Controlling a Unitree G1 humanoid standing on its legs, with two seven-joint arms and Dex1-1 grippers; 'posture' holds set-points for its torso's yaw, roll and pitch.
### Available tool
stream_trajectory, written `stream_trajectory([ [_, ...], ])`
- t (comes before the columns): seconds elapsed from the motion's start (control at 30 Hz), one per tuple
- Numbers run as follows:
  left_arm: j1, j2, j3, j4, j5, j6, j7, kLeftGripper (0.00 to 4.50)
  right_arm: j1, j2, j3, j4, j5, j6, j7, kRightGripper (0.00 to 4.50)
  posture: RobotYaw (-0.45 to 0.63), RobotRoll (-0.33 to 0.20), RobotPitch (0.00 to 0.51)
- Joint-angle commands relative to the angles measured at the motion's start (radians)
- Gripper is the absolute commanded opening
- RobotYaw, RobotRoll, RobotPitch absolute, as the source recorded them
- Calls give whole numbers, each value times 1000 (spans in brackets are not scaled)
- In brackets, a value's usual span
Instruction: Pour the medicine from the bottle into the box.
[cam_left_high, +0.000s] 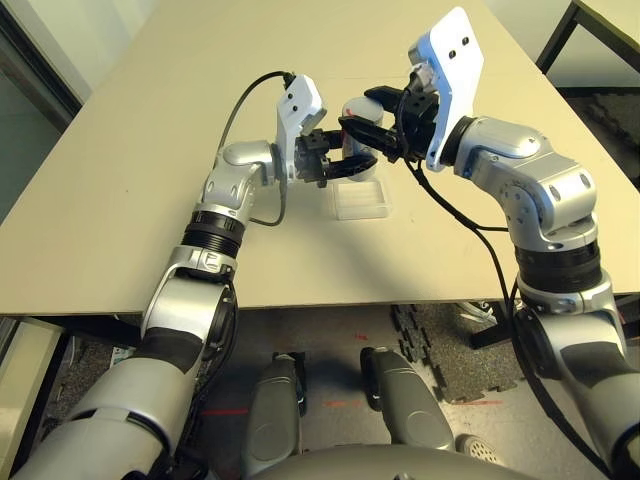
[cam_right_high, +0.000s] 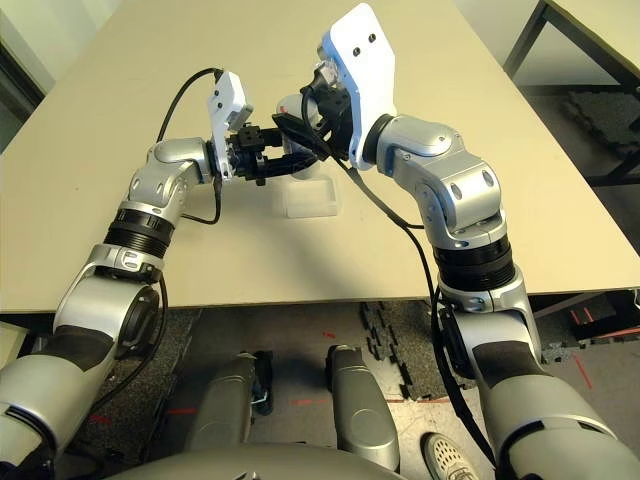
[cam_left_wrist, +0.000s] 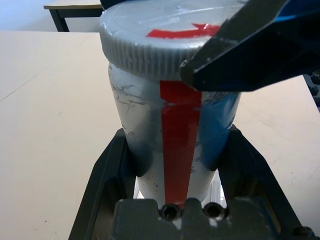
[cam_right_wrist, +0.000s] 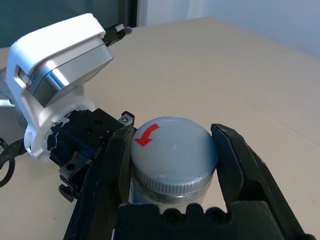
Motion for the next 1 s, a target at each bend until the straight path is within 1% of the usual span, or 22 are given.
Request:
stream_trajectory([
  [0.03, 8, 4, -15, -64, -26, 42, -36, 2462, -22, -15, -48, 52, 71, -76, 123, 2584, -227, 0, 137],
  [0.1, 12, 8, -16, -118, -49, 92, -56, 2462, -42, -53, -66, 107, 103, -118, 230, 2584, -221, 0, 139],
  [0.27, 37, 33, -24, -253, -95, 198, -88, 2462, -87, -125, -75, 237, 131, -207, 430, 2583, -196, 0, 143],
  [0.43, 54, 57, -22, -342, -133, 273, -92, 2462, -105, -180, -62, 285, 196, -181, 608, 2583, -167, 0, 148],
  [0.53, 63, 63, -22, -380, -149, 304, -92, 2462, -126, -192, -64, 313, 221, -179, 675, 2583, -151, 0, 152],
  [0.7, 81, 74, -31, -450, -177, 352, -87, 2462, -192, -226, -67, 377, 271, -145, 822, 2583, -130, 0, 156],
  [0.8, 88, 84, -36, -482, -192, 374, -81, 2462, -195, -274, -55, 370, 303, -93, 932, 2583, -118, 0, 160],
  [1.0, 92, 102, -47, -519, -221, 399, -67, 2462, -192, -287, -73, 370, 347, -51, 988, 2583, -106, 0, 162],
])
